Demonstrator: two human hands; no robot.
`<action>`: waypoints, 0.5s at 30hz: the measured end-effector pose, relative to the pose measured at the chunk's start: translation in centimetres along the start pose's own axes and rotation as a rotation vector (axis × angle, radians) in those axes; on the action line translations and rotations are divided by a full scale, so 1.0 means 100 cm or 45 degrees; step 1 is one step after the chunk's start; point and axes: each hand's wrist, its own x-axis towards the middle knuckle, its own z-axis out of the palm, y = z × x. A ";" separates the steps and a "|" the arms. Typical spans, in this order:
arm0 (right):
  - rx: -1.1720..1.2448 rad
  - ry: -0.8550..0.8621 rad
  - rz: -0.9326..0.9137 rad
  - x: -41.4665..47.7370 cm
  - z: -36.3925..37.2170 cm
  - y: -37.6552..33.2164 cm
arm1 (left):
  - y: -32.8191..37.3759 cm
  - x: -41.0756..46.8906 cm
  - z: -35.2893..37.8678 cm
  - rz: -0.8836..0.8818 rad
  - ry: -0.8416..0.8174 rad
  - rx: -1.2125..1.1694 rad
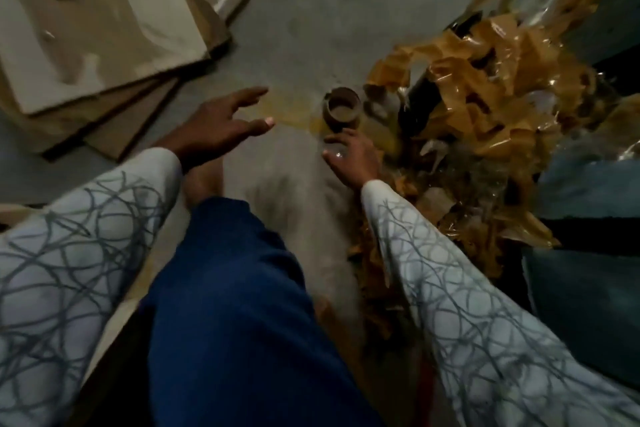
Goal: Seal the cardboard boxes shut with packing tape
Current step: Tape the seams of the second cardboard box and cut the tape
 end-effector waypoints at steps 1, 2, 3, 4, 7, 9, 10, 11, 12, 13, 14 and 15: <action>-0.047 -0.018 -0.010 0.017 0.010 0.003 | -0.011 0.014 0.006 -0.008 -0.037 0.024; -0.092 -0.029 -0.022 0.035 0.020 0.005 | -0.020 0.027 0.011 -0.006 -0.077 0.030; -0.144 -0.045 -0.019 0.053 0.028 0.008 | -0.029 0.039 0.015 -0.001 -0.113 0.028; -0.204 -0.074 -0.015 0.070 0.035 0.012 | -0.035 0.049 0.020 0.003 -0.139 0.016; -0.373 -0.119 0.044 0.117 0.051 0.022 | -0.052 0.068 0.030 -0.025 -0.151 -0.064; -0.480 -0.195 0.074 0.136 0.063 0.027 | -0.063 0.072 0.035 -0.043 -0.139 -0.112; -0.513 -0.261 0.097 0.141 0.069 0.028 | -0.067 0.070 0.036 -0.049 -0.135 -0.119; -0.526 -0.319 0.126 0.140 0.071 0.026 | -0.071 0.066 0.037 -0.057 -0.121 -0.128; -0.495 -0.349 0.149 0.136 0.073 0.024 | -0.073 0.061 0.037 -0.076 -0.102 -0.167; -0.413 -0.326 0.139 0.130 0.074 0.021 | -0.072 0.053 0.038 -0.112 -0.079 -0.258; -0.309 -0.255 0.096 0.120 0.072 0.017 | -0.069 0.042 0.038 -0.144 -0.049 -0.387; -0.172 -0.141 0.046 0.109 0.069 0.008 | -0.065 0.028 0.037 -0.164 -0.008 -0.518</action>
